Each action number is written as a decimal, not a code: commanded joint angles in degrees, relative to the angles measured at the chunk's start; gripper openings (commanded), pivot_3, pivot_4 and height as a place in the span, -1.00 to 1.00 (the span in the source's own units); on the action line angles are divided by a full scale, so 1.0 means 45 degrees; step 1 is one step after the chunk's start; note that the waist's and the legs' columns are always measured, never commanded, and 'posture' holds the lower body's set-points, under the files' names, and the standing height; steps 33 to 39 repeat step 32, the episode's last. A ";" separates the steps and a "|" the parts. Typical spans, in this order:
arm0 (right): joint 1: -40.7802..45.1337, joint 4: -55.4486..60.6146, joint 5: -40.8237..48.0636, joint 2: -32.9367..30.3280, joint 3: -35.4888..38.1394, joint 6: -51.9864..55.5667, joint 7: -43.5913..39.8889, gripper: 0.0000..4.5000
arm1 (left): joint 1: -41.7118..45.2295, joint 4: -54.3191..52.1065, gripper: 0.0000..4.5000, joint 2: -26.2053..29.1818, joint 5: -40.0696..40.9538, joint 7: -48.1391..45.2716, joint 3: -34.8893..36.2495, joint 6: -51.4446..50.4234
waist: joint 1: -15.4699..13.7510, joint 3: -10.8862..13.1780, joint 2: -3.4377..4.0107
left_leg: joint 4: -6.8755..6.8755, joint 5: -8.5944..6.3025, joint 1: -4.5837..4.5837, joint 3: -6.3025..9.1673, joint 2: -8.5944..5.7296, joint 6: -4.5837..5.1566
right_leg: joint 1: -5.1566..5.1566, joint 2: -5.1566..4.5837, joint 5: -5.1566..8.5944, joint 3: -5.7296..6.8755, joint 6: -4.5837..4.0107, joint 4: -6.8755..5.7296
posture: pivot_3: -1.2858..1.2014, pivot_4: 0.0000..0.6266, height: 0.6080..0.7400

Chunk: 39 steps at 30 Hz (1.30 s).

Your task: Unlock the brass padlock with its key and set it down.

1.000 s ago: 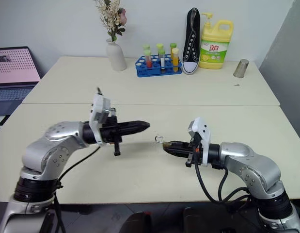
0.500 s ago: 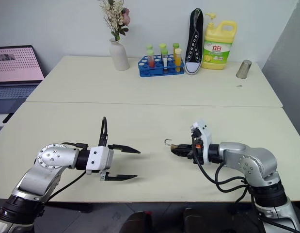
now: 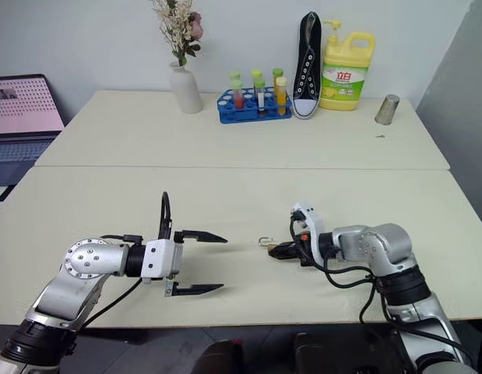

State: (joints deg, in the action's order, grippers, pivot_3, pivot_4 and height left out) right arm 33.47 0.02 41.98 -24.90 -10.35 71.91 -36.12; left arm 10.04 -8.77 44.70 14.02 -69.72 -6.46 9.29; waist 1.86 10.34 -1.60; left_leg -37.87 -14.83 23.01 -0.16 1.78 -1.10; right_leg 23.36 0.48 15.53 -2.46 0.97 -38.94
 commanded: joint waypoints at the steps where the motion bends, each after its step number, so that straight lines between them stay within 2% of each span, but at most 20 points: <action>1: 0.0293 -0.0153 -0.0220 0.0065 0.0242 0.0154 0.0022 -0.78 | -0.0084 -0.0278 1.00 -0.0080 0.0037 0.0114 0.0046 0.0198 | 0.0002 0.0001 0.0001 | 0.0001 0.0000 0.0001 -0.0001 -0.0001 0.0000 | 0.0000 0.0000 0.0000 0.0000 0.0000 0.0000 | 0.03 -0.52 1.00; 4: 0.0266 -0.0130 -0.0336 -0.0080 0.0401 0.0238 -0.0063 -0.36 | -0.0042 -0.0274 1.00 -0.0184 0.0265 0.0074 -0.0016 0.0004 | 0.0000 0.0000 0.0001 | 0.0002 0.0000 0.0002 0.0000 -0.0002 0.0000 | 0.0000 -0.0002 0.0000 0.0000 -0.0001 0.0000 | 0.03 -0.52 1.00; 8: -0.0080 0.0306 -0.0415 -0.0762 0.0641 0.0350 -0.0310 0.24 | 0.0214 -0.0226 1.00 -0.0394 0.1132 0.0199 0.0253 -0.1366 | -0.0029 0.0000 0.0001 | -0.0004 0.0000 -0.0001 0.0004 -0.0002 0.0000 | -0.0005 -0.0003 -0.0001 0.0004 0.0002 -0.0002 | 0.03 -0.52 1.00; 11: -0.0723 0.1512 -0.1413 -0.2298 -0.0362 -0.1204 -0.1146 0.70 | 0.0475 -0.0325 1.00 -0.0403 0.1202 0.0526 0.0255 -0.2502 | -0.0121 0.0000 0.0001 | -0.0012 0.0000 0.0000 0.0017 -0.0023 0.0001 | -0.0015 -0.0002 0.0001 0.0025 0.0006 -0.0001 | 0.03 -0.52 1.00; 13: -0.1136 0.2172 -0.1754 -0.2868 -0.0442 -0.2002 -0.1347 0.99 | 0.0540 -0.0396 1.00 -0.0376 0.1261 0.0575 0.0292 -0.2971 | -0.0101 -0.0003 -0.0005 | -0.0014 0.0000 -0.0001 0.0012 -0.0033 0.0001 | -0.0021 -0.0002 0.0001 0.0022 0.0008 0.0010 | 0.03 -0.52 1.00; 17: -0.1978 0.4090 -0.2203 -0.3587 0.0089 -0.3587 -0.1510 1.00 | 0.0516 -0.1096 1.00 -0.0119 0.1013 0.0804 0.0242 -0.3923 | -0.0034 -0.0001 -0.0004 | -0.0005 -0.0001 0.0001 0.0005 -0.0019 0.0001 | -0.0013 -0.0001 -0.0001 0.0010 0.0012 0.0014 | 0.03 -0.52 1.00; 21: -0.3006 0.5930 -0.1662 -0.4161 0.1244 -0.4030 -0.1816 1.00 | 0.0740 -0.1418 1.00 0.0248 0.0786 0.0607 0.0168 -0.4338 | -0.0019 0.0005 0.0004 | 0.0005 -0.0001 0.0002 0.0017 0.0001 0.0000 | -0.0003 0.0008 0.0000 0.0012 0.0009 0.0006 | 0.03 -0.52 1.00; 26: -0.3830 0.7140 -0.1400 -0.5005 0.2342 -0.4767 -0.2606 1.00 | 0.1267 -0.1462 1.00 0.0375 0.1322 0.0156 0.0266 -0.4793 | -0.0034 0.0005 0.0004 | -0.0002 0.0000 -0.0005 0.0009 -0.0009 0.0000 | -0.0010 0.0025 0.0000 0.0012 0.0010 0.0005 | 0.03 -0.52 1.00; 39: -0.4156 0.7272 -0.1521 -0.5383 0.2398 -0.5349 -0.3040 1.00 | 0.1733 -0.1323 1.00 0.0118 0.1700 0.0012 0.0329 -0.5038 | -0.0032 0.0007 0.0000 | -0.0004 0.0000 -0.0005 0.0004 -0.0006 -0.0001 | -0.0012 0.0044 0.0000 0.0002 0.0010 0.0009 | 0.03 -0.52 1.00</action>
